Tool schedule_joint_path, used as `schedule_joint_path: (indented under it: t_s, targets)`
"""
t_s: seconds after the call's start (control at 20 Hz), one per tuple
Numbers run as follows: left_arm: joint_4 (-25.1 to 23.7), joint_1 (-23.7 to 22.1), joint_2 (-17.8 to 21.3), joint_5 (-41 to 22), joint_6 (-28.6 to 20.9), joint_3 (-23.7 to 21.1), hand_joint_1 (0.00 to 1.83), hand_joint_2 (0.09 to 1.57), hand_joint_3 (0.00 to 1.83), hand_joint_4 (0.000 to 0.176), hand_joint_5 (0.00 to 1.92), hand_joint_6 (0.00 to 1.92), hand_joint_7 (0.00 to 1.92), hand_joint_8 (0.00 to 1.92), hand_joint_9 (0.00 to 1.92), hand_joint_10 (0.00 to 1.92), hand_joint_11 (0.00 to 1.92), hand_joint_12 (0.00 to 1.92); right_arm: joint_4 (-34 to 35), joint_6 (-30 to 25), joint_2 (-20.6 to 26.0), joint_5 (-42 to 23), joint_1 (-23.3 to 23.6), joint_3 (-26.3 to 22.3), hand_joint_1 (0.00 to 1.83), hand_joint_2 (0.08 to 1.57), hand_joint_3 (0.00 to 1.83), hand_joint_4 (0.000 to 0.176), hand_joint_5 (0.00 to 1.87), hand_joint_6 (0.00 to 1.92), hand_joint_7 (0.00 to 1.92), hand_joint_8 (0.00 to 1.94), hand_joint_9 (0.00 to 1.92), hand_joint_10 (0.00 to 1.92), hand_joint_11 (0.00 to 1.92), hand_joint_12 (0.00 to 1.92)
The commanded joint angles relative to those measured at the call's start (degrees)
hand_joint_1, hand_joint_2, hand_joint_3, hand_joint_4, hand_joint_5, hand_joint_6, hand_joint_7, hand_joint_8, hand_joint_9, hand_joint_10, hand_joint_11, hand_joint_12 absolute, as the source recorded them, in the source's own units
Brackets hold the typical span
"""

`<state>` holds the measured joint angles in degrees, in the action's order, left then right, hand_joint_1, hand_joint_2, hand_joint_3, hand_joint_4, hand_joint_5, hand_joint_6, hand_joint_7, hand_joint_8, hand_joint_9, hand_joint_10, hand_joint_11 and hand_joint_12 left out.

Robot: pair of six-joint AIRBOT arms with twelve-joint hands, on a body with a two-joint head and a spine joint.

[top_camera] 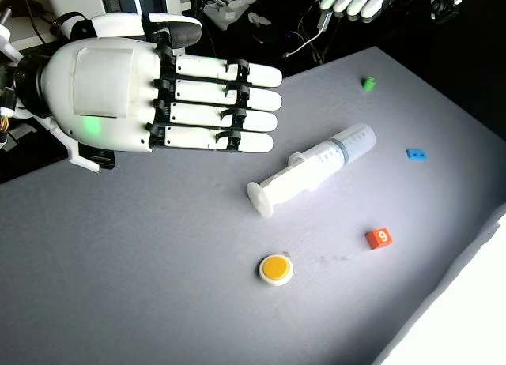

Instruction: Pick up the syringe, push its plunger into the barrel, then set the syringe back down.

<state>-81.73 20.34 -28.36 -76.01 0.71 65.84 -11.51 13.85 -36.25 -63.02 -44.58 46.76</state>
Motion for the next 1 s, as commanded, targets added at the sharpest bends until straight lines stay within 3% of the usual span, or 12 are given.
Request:
schedule_joint_path:
  t_s: [0.0, 0.05, 0.4, 0.6, 0.7, 0.8, 0.9, 0.95]
  targets:
    - [6.41, -0.81, -0.16, -2.13, -0.30, -0.89, 0.91, 0.82, 0.00, 0.000, 0.00, 0.00, 0.00, 0.00, 0.00, 0.00, 0.00, 0.46, 1.34, -0.02, 0.14, -7.01, 0.22, 0.04, 0.00, 1.19, 0.00, 0.000, 0.00, 0.00, 0.00, 0.00, 0.00, 0.00, 0.00, 0.00]
    - [6.26, -0.69, -0.20, -1.89, -0.09, -1.50, 1.02, 0.83, 0.00, 0.000, 0.00, 0.00, 0.00, 0.00, 0.00, 0.00, 0.00, 0.53, 1.19, 0.34, 0.14, -7.01, 0.12, 0.02, 0.00, 1.20, 0.00, 0.000, 0.00, 0.00, 0.00, 0.00, 0.00, 0.00, 0.00, 0.00]
    - [6.94, -0.29, 0.12, 0.77, 0.62, -2.20, 1.02, 0.84, 0.00, 0.000, 0.00, 0.00, 0.00, 0.00, 0.00, 0.00, 0.00, 0.56, 1.21, 0.53, -0.18, -6.26, -0.30, 0.00, 0.00, 1.20, 0.00, 0.000, 0.00, 0.00, 0.00, 0.00, 0.00, 0.00, 0.00, 0.00]
    - [6.94, -0.24, 0.79, 3.64, 0.62, -3.86, 1.02, 0.84, 0.00, 0.000, 0.00, 0.00, 0.00, 0.00, 0.00, 0.00, 0.00, 0.56, 1.21, -7.47, -0.52, -6.99, -0.35, 0.01, 0.00, 1.20, 0.00, 0.000, 0.00, 0.00, 0.00, 0.00, 0.00, 0.00, 0.00, 0.00]
    - [6.44, -0.33, 0.87, 5.32, 0.15, -4.33, 1.02, 0.84, 0.00, 0.000, 0.00, 0.00, 0.00, 0.00, 0.00, 0.00, 0.00, 0.56, 1.21, -7.65, -0.60, -8.36, -0.65, 0.02, 0.00, 1.20, 0.00, 0.000, 0.00, 0.00, 0.00, 0.00, 0.00, 0.00, 0.00, 0.00]
    - [6.30, -0.29, 1.24, 9.37, -1.34, -5.29, 1.02, 0.84, 0.00, 0.000, 0.00, 0.00, 0.00, 0.00, 0.00, 0.00, 0.00, 0.56, 1.21, -7.58, -0.59, -8.94, -1.11, 0.04, 0.00, 1.20, 0.00, 0.000, 0.00, 0.00, 0.00, 0.00, 0.00, 0.00, 0.00, 0.00]
    - [8.22, -0.48, 1.74, 15.72, -2.84, -7.28, 0.98, 0.89, 0.02, 0.000, 0.00, 0.00, 0.00, 0.00, 0.00, 0.00, 0.00, 0.40, 1.21, -7.27, -0.59, -9.51, -1.61, 0.04, 0.00, 1.21, 0.00, 0.000, 0.00, 0.00, 0.00, 0.00, 0.00, 0.00, 0.00, 0.00]
    - [9.07, -0.85, 1.81, 19.16, -3.38, -8.31, 1.01, 0.89, 0.01, 0.000, 0.02, 0.00, 0.00, 0.00, 0.02, 0.01, 0.00, 0.45, 1.21, -7.27, -0.59, -9.75, -1.69, 0.03, 0.00, 1.21, 0.00, 0.000, 0.00, 0.00, 0.00, 0.00, 0.00, 0.00, 0.00, 0.00]
